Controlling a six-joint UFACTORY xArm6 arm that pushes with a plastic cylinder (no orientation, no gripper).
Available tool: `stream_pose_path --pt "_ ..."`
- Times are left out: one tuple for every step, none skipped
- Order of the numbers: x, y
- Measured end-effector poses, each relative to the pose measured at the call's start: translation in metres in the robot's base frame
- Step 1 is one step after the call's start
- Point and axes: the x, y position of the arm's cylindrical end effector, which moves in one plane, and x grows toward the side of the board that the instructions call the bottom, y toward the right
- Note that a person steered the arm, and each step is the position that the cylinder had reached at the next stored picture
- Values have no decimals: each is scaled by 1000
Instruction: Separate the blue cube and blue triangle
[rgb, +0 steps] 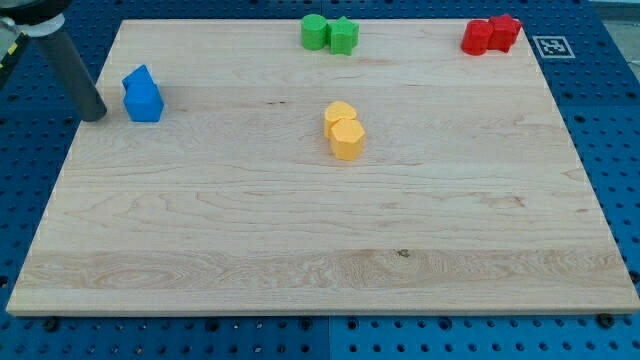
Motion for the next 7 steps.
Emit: stream_pose_path --pt "-12 3" --pt "-18 12" --pt "-18 14" --pt "-18 44" --pt "-18 68" --pt "-18 69" --pt "-17 69"
